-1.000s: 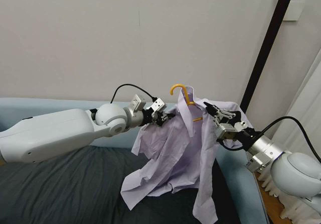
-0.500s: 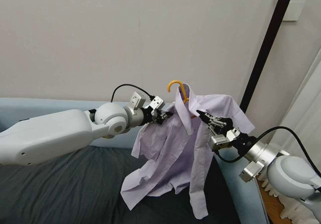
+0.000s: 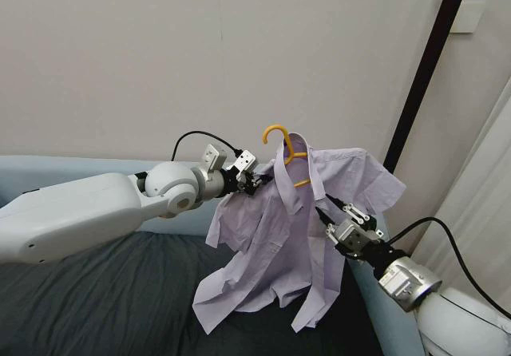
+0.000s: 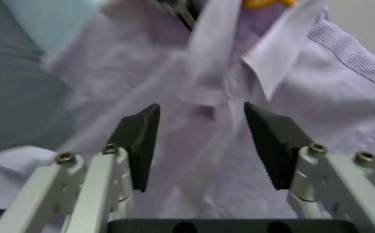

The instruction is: Pick up the clothes from the sofa and hang them on the clothes hanger.

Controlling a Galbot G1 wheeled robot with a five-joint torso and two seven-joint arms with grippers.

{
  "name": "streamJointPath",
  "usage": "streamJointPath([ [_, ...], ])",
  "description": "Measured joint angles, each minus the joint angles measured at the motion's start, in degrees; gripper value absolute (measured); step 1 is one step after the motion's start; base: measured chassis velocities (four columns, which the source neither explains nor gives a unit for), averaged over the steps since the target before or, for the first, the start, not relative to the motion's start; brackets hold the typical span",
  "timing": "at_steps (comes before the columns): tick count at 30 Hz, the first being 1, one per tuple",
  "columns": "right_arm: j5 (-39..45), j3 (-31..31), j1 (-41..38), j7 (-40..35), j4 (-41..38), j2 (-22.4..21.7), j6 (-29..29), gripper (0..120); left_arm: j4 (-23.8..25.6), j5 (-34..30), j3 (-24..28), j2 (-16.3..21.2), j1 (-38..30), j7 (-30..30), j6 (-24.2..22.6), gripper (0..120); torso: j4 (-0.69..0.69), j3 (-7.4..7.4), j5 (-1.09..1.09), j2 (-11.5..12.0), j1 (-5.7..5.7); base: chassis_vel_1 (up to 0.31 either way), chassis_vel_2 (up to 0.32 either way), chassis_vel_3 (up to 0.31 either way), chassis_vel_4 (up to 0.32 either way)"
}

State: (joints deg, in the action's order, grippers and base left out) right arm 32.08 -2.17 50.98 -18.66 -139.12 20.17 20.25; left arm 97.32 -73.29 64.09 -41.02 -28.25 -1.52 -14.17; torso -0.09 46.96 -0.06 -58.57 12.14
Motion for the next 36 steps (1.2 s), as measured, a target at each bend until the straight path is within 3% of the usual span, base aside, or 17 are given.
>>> streamJointPath([
  [2,6.34,0.72,-0.14,-0.29,-3.1,-0.15,-1.24,68,-2.26,2.96,0.44,0.54,-0.3,-3.69,2.02,0,0.01,0.0,0.0,0.0,0.0,0.0,0.0,0.0,0.0],
  [4,7.79,0.97,-0.54,-0.57,-3.4,-0.15,-1.67,70,-2.81,3.98,0.52,0.71,-0.39,-4.99,2.73,0,0.01,0.0,0.0,0.0,0.0,0.0,0.0,0.0,0.0],
  [8,16.4,5.36,-4.28,-0.98,-1.75,-1.74,-2.03,90,-7.56,10.76,1.22,1.43,-1.59,-16.46,8.23,0,0.03,0.0,0.01,0.0,0.0,0.0,0.0,0.0,0.0],
  [10,16.89,6.25,-4.6,0.54,-1.04,-2.48,-2.28,91,-8.31,11.86,1.25,1.46,-1.73,-18.12,9.06,0,0.03,0.0,0.01,0.0,0.0,0.0,0.0,0.0,0.0],
  [11,18.73,8.73,-5.42,5.21,0.74,-5.1,-2.67,97,-10.09,14.25,1.52,1.5,-2.18,-21.36,10.8,0,0.02,0.01,0.01,0.0,0.0,0.0,0.0,0.0,0.0],
  [14,23.89,12.88,-7.09,12.53,2.9,-9.85,-1.59,100,-12.37,17.07,1.84,0.89,-2.64,-24.26,12.32,0,0.03,0.01,0.01,0.0,0.0,0.0,0.0,0.0,0.0],
  [20,33.69,14.63,-14.25,24.52,8.86,-16.41,5.92,100,-12.39,20.57,1.85,-0.89,-2.57,-25.23,13.15,0,-0.01,0.0,0.03,0.0,0.0,0.0,0.0,0.0,0.0],
  [29,38.45,13.79,-15.65,30.07,15.11,-16.7,9.7,100,-7.97,21.56,0.96,0.83,-0.06,-24.42,12.84,0,0.02,0.0,0.01,0.0,0.0,0.0,0.0,0.0,0.0],
  [36,34.58,11.68,-14.68,32.41,16.19,-14.51,10.28,100,-3.83,22.58,1.65,1.98,1.13,-23.41,12.64,0,0.02,0.0,0.02,0.0,0.0,0.0,0.0,0.0,0.0],
])
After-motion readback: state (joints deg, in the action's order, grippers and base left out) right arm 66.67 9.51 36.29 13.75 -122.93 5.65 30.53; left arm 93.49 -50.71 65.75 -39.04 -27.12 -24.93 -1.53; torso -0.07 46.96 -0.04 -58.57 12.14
